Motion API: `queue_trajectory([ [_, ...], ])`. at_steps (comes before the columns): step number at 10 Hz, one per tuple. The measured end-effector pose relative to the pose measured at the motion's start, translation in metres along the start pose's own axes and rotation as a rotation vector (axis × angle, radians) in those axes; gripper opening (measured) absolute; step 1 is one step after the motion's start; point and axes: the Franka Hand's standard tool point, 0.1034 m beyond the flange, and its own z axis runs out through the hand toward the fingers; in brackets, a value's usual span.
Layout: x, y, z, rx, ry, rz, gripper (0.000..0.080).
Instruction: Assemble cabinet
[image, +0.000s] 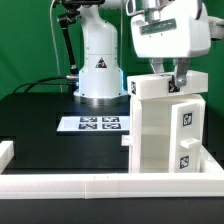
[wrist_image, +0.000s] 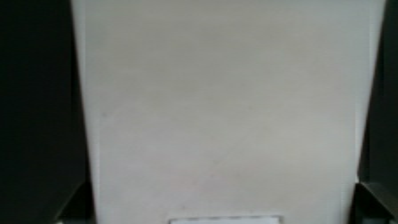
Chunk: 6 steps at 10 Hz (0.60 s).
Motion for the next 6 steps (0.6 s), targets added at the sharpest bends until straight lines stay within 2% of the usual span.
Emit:
queue_trajectory([
  [3,-0.0012,0.0001,0.0005,0.0,-0.004,0.223,0.056],
  [6,-0.0004,-0.0006,0.0008,-0.001,-0.015,0.33,0.056],
])
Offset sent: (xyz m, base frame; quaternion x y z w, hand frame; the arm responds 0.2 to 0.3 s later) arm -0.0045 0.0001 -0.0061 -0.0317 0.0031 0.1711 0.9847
